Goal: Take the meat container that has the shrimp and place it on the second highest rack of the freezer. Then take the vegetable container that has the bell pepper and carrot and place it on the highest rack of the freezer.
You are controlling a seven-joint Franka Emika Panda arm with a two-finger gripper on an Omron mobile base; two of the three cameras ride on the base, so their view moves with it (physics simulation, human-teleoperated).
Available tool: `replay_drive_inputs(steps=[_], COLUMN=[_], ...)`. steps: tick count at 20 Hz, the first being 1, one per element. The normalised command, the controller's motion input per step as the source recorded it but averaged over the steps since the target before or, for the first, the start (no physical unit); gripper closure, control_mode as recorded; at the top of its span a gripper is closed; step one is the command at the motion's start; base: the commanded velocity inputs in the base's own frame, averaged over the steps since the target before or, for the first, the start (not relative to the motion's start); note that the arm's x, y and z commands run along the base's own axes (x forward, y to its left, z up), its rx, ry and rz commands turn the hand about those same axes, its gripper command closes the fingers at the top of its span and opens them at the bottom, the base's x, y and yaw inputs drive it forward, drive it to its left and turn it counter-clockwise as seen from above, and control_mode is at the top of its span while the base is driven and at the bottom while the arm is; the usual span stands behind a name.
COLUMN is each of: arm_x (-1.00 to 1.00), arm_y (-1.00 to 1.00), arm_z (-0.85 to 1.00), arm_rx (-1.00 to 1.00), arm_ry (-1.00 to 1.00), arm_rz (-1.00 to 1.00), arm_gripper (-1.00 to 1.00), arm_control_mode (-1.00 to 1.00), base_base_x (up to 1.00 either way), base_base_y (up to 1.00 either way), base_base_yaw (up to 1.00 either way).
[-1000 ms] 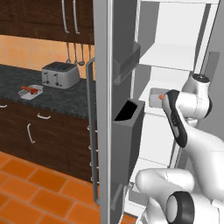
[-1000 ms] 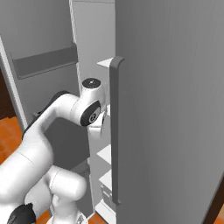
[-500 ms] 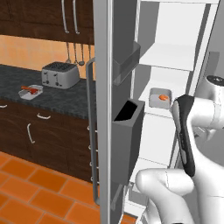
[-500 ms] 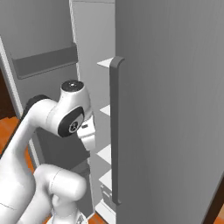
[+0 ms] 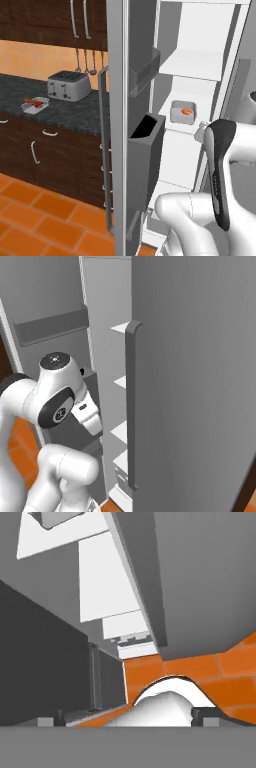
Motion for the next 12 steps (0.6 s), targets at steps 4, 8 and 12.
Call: replay_drive_inputs(steps=[4, 8, 12], arm_x=[-0.44, -0.47, -0.45], arm_y=[0.36, 0.26, 0.18], arm_z=[0.63, 0.44, 0.29], arm_rx=[-0.13, -0.16, -0.13], arm_ry=[0.01, 0.00, 0.00], arm_rz=[0.26, 0.31, 0.32], arm_gripper=[-1.00, -1.00, -1.00], arm_control_mode=[-1.00, -1.00, -1.00], base_base_x=[0.00, 0.00, 0.00], base_base_y=[0.00, 0.00, 0.00], base_base_yaw=[0.00, 0.00, 0.00])
